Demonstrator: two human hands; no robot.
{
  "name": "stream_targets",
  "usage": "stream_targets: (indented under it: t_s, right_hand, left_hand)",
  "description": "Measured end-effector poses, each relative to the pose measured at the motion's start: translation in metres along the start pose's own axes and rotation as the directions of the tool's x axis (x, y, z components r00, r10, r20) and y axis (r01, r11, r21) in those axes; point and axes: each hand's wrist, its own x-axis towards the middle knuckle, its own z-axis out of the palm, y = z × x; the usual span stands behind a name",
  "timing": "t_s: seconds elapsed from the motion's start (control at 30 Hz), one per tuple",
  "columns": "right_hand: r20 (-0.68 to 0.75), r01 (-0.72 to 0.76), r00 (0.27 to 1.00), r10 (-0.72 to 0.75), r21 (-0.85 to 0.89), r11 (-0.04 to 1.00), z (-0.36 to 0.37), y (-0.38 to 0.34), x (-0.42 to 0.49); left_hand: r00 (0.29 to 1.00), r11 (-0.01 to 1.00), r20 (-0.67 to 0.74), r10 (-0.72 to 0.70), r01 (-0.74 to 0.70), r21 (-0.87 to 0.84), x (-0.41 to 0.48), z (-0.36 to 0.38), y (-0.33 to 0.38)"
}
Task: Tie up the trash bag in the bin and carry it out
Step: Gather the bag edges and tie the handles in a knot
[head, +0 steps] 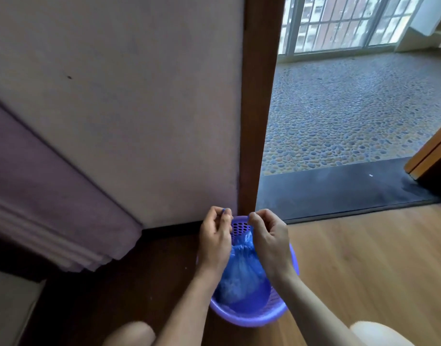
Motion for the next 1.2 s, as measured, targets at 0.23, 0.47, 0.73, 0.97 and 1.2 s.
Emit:
stream_targets:
  t_s: [0.23, 0.47, 0.73, 0.97, 1.2]
  right_hand:
    - [-0.03, -0.059, 0.998, 0.057, -0.098, 0.993, -0.005, -0.113, 0.007]
    - [-0.02, -0.056, 0.998, 0.054, -0.139, 0.989, -0.023, -0.301, 0.006]
    - [-0.004, -0.053, 0.999, 0.053, -0.13, 0.99, -0.039, -0.521, -0.011]
    - [-0.044, -0.027, 0.999, 0.021, -0.14, 0.99, -0.045, -0.611, -0.043]
    - [-0.146, -0.041, 0.989, 0.018, -0.158, 0.987, -0.064, -0.619, -0.066]
  left_hand:
    - [0.999, 0.999, -0.038, -0.035, 0.035, 0.022, -0.018, -0.004, 0.107]
    - [0.996, 0.997, -0.049, -0.077, 0.078, 0.005, -0.048, -0.015, 0.291]
    - [0.998, 0.999, -0.055, 0.011, -0.009, 0.035, -0.088, -0.031, 0.511]
    - [0.999, 0.999, -0.029, 0.029, -0.029, -0.023, -0.118, -0.049, 0.59]
    - [0.995, 0.995, 0.047, 0.086, -0.088, 0.045, -0.134, -0.039, 0.594]
